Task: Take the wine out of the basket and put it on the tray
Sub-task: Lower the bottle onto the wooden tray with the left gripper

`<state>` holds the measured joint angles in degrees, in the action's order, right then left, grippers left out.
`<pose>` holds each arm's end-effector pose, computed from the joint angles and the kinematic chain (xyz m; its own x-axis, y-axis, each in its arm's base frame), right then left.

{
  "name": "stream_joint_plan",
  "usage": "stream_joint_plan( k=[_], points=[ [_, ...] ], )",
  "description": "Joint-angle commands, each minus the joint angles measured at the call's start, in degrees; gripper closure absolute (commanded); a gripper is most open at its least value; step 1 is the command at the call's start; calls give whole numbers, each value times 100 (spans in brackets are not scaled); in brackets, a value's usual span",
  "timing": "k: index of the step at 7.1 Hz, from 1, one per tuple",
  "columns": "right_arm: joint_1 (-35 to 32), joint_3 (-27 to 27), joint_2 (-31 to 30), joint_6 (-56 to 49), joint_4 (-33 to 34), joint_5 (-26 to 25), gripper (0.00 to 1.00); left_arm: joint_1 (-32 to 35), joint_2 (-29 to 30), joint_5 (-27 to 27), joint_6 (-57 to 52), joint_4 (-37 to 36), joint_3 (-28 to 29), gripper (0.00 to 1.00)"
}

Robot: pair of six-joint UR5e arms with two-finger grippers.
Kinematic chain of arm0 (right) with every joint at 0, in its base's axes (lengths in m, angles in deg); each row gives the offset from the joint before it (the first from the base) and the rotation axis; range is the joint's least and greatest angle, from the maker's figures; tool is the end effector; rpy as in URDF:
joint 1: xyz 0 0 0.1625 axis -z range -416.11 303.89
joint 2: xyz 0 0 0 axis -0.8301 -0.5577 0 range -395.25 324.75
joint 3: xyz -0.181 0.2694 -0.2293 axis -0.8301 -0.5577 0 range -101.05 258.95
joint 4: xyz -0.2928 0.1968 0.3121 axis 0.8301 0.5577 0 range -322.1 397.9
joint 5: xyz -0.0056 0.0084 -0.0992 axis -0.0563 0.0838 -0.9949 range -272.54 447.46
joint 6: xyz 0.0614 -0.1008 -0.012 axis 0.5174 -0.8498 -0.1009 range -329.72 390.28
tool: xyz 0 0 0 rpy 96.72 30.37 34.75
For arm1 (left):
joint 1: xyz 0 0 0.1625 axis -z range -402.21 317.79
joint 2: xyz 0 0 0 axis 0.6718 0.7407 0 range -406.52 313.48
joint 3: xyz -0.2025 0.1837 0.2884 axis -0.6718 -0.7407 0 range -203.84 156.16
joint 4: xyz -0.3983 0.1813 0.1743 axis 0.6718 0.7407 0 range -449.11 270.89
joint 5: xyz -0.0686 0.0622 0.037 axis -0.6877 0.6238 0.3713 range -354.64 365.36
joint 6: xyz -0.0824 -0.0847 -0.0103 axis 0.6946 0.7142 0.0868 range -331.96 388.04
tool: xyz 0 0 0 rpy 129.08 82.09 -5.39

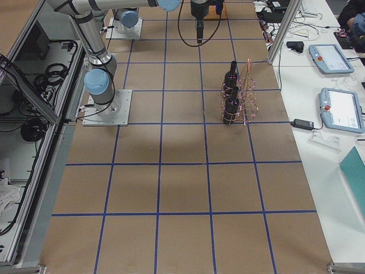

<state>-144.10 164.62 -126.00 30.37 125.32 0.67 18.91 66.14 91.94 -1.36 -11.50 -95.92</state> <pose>0.1206 -0.5541 0.4859 -0.9979 0.0340 -0.0560 0.0364 0.9984 -0.0435 0.2239 -0.6965 0.3877 -0.9998 0.0119 -0.0137 0.0138 0.9894 -0.1449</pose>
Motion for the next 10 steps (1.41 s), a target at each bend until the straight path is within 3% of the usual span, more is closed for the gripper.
stream_joint_plan(
  k=[1, 9, 10],
  points=[
    [1, -7, 14, -53, 299, 3, 0, -4, 202, -62, 22, 8, 54, 100],
    [10, 2, 49, -53, 398, -85, 0, -30, 282, 43, 40, 70, -42, 100],
    [10, 2, 49, -61, 407, -58, 0, -30, 282, 130, 40, 69, -60, 94]
  ],
)
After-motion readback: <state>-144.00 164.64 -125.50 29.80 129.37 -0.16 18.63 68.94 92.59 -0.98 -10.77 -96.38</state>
